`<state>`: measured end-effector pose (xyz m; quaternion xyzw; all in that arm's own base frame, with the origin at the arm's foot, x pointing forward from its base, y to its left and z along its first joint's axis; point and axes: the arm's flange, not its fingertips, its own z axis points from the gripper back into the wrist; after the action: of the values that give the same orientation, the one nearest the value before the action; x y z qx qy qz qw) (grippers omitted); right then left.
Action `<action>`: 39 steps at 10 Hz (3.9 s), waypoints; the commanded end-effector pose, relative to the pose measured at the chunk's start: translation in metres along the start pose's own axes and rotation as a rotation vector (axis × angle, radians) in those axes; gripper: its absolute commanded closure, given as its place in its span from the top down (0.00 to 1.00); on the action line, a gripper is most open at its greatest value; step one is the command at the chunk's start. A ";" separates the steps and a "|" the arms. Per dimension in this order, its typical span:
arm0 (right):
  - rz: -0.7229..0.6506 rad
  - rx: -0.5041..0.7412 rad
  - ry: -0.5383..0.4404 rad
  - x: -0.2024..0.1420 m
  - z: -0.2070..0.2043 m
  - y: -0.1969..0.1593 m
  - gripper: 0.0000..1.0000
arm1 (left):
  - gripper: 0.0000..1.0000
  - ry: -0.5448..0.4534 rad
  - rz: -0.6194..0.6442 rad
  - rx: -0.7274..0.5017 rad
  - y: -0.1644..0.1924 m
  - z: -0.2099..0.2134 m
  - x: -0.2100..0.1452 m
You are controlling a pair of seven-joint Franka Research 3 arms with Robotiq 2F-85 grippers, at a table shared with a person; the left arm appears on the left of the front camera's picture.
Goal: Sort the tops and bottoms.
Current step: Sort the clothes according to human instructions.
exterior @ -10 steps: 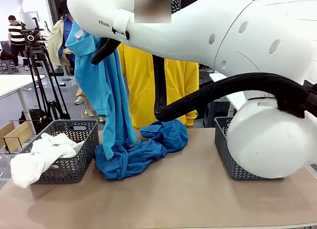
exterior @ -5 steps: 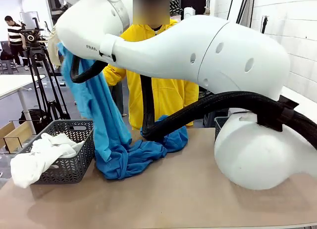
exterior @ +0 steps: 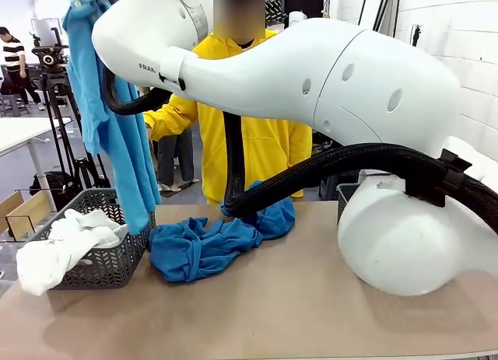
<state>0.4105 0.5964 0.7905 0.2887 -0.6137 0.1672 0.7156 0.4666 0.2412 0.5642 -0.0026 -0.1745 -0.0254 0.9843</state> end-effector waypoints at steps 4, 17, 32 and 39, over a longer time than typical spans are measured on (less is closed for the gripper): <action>-0.088 0.103 0.028 0.080 -0.258 0.132 0.00 | 1.00 0.008 -0.013 0.015 0.001 0.001 -0.002; 0.176 -0.050 0.697 -0.233 -0.090 0.017 0.00 | 1.00 0.008 -0.013 0.015 0.001 0.001 -0.002; 0.152 0.084 1.155 -0.354 -0.237 0.020 0.04 | 1.00 0.008 -0.013 0.015 0.001 0.001 -0.002; 0.277 0.040 1.110 -0.315 -0.219 0.043 1.00 | 1.00 0.008 -0.013 0.015 0.001 0.001 -0.002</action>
<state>0.4352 0.6992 0.4400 0.1211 -0.1764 0.3892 0.8960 0.4666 0.2412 0.5642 -0.0025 -0.1744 -0.0255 0.9843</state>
